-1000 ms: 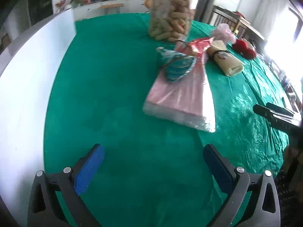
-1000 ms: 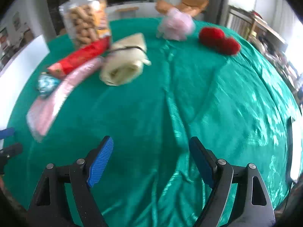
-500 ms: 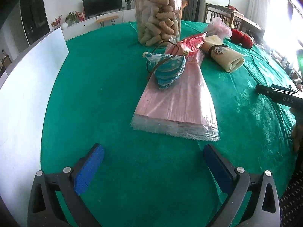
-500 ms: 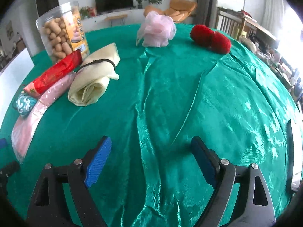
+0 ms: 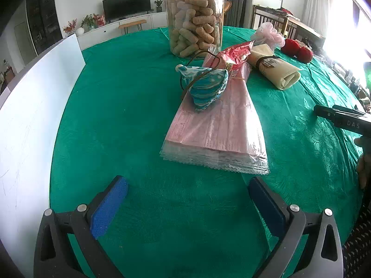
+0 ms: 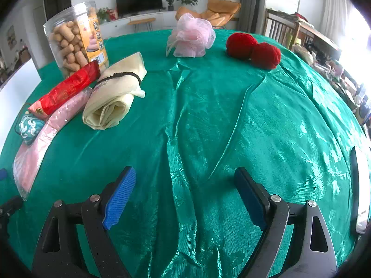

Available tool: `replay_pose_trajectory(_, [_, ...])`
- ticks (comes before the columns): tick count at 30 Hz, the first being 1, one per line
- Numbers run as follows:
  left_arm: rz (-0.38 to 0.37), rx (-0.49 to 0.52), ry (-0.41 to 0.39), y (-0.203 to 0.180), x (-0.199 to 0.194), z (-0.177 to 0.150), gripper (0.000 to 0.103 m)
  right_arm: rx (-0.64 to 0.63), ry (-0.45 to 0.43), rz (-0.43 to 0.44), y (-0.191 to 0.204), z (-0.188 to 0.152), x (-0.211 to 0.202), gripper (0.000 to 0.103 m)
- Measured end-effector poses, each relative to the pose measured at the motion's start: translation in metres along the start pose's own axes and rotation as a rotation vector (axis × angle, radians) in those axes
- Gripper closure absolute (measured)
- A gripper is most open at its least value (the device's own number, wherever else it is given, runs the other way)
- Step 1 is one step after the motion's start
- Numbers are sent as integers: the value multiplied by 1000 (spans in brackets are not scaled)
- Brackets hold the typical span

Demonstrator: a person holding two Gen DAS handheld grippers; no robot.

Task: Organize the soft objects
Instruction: 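Move the left tool to the teal pouch while the right tool approaches the red yarn, then grasp and lift the teal pouch with the left tool while the right tool grasps the red yarn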

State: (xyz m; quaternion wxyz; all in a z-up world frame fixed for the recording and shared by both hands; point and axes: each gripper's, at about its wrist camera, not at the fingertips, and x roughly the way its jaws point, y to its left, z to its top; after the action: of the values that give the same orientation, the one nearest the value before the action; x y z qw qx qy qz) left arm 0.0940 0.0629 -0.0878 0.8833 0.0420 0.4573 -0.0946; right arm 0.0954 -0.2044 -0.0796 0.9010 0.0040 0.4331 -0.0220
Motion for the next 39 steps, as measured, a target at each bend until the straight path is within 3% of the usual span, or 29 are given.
replay_pose_trajectory(14, [-10,-18,35,2,-8,5,0,-1,0,0,0,0,0,15])
replay_pose_trajectory(19, [-90,-83,-27,2,-22,45,0,-1,-1,0,0,0,0,15])
replay_pose_trajectory(24, [-30,-52,-11,-10,4,89,2,-1,-1,0,0,0,0,14])
replay_pose_trajectory(31, [-9,-56,63,-2,43,104,25,-1,-1,0,0,0,0,14])
replay_pose_trajectory(33, [-24,-68,80,2,50,106,39,-1,-1,0,0,0,0,14])
replay_pose_trajectory(35, [-69,-88,69,9,50,108,62,-1,-1,0,0,0,0,14])
replay_pose_trajectory(39, [-39,-75,42,20,39,114,63,-1,-1,0,0,0,0,14])
